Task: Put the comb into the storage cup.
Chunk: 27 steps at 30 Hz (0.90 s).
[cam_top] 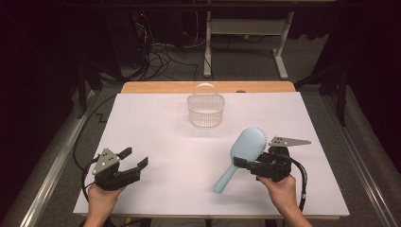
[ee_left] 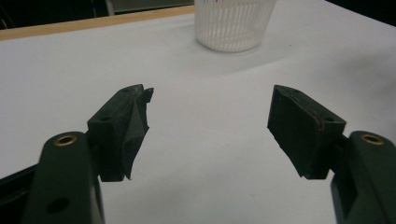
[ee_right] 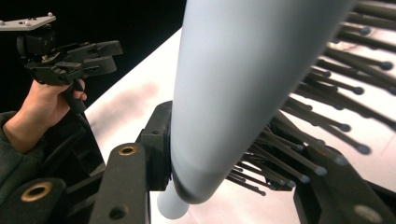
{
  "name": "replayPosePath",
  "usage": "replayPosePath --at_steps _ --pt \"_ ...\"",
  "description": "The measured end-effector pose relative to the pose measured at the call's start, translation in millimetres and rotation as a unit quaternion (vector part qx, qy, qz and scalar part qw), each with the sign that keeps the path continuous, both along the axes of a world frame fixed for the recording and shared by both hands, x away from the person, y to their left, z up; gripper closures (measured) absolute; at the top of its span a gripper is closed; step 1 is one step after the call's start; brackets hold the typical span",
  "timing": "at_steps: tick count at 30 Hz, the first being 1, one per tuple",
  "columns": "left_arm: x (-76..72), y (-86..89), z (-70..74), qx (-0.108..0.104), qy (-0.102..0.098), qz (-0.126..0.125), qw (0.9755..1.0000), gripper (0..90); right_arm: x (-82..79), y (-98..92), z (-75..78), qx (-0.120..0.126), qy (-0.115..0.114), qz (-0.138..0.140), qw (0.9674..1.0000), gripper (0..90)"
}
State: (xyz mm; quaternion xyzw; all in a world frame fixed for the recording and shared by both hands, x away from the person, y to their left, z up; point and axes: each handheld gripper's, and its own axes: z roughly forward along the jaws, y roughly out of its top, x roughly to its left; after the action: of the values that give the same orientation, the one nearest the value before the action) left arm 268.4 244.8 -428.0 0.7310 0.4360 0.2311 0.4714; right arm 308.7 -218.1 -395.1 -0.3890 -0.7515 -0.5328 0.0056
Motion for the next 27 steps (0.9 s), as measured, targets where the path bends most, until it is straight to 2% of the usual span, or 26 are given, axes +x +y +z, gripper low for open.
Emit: replayPosePath --at_steps 5,7,9,14,20,24,27 --pt "-3.1 9.8 -6.5 -0.006 -0.001 0.017 0.9998 29.7 1.6 -2.5 3.8 -0.011 -0.001 -0.004 0.9999 53.9" --pt "-3.7 12.5 -8.9 -0.003 -0.004 0.024 0.9997 29.8 2.6 -3.4 5.7 -0.016 -0.003 -0.006 0.9999 53.8" --pt "-3.0 14.3 -11.8 0.007 -0.007 0.032 0.9994 30.2 3.7 -4.9 8.1 -0.02 -0.005 -0.008 0.9997 53.8" --pt "-0.1 16.4 -17.7 0.012 0.001 0.035 0.9993 30.5 6.4 -8.7 15.5 -0.029 -0.011 -0.014 0.9994 53.8" --pt "4.9 25.3 -24.5 -0.004 0.018 0.049 0.9986 30.7 11.4 -12.5 23.4 -0.04 -0.02 -0.023 0.9987 53.9" --pt "5.9 31.5 -25.5 -0.012 0.021 0.063 0.9977 31.0 16.1 -14.2 28.2 -0.047 -0.026 -0.029 0.9981 53.9" --pt "5.8 32.5 -25.8 -0.013 0.021 0.065 0.9976 31.1 21.0 -14.6 31.8 -0.054 -0.028 -0.034 0.9976 53.9"
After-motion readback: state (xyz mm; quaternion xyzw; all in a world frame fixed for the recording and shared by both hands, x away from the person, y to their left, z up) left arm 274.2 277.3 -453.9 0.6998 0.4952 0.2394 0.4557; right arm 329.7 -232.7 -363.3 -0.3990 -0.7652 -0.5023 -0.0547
